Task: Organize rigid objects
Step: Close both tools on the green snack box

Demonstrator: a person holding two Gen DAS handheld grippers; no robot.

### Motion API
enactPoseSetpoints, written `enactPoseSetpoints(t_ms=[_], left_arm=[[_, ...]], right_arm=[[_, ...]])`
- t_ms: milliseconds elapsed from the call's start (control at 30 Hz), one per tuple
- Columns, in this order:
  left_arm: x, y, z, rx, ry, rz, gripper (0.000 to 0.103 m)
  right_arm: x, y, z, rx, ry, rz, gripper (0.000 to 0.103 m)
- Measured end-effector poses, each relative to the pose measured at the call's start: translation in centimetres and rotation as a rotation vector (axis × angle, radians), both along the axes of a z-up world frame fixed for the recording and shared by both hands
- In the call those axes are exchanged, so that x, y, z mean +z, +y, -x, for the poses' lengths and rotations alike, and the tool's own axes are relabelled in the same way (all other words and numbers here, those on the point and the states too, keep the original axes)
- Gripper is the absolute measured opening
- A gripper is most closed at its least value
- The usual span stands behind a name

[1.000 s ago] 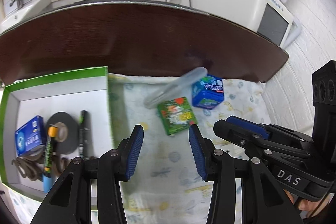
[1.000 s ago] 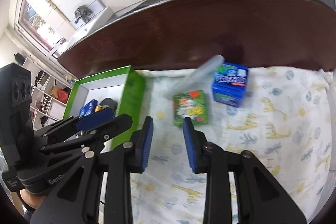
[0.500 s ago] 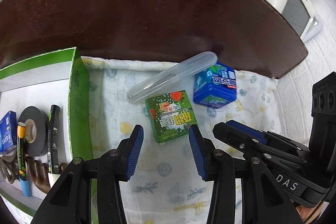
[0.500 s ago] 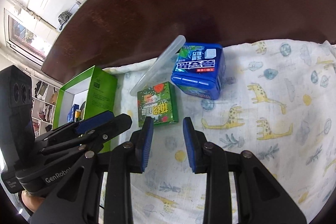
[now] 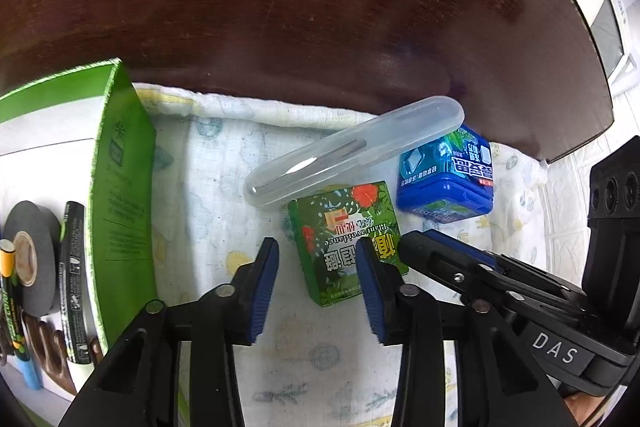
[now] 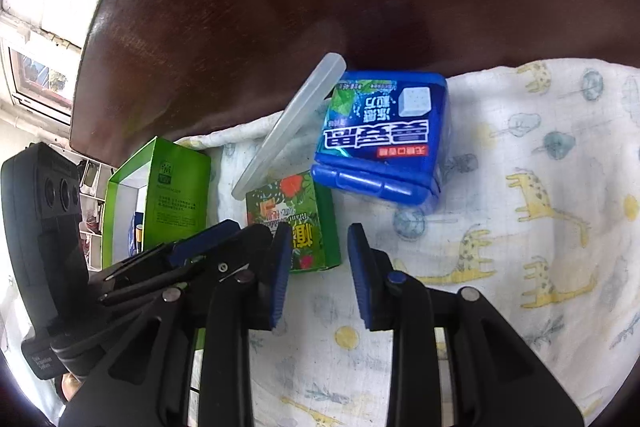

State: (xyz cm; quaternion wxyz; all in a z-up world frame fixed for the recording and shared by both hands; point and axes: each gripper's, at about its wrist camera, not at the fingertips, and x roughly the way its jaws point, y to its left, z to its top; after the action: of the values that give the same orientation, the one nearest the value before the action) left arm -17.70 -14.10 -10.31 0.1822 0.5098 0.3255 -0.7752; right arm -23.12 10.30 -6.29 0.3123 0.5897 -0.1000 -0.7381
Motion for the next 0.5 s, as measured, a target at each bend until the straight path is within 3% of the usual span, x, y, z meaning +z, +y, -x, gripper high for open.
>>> enactPoseSetpoints(t_ms=[100, 133, 500], left_arm=[[-0.3, 0.1, 0.1, -0.017, 0.010, -0.014, 0.025], [-0.2, 0.2, 0.1, -0.016, 0.008, -0.006, 0.025], [1.7, 1.2, -1.0, -0.040, 0.034, 0.056, 0.024]], right_arm=[[-0.8, 0.0, 0.2, 0.007, -0.031, 0.004, 0.024], [-1.0, 0.0, 0.2, 0.011, -0.048, 0.024, 0.020], [1.1, 0.4, -1.0, 0.014, -0.009, 0.013, 0.015]])
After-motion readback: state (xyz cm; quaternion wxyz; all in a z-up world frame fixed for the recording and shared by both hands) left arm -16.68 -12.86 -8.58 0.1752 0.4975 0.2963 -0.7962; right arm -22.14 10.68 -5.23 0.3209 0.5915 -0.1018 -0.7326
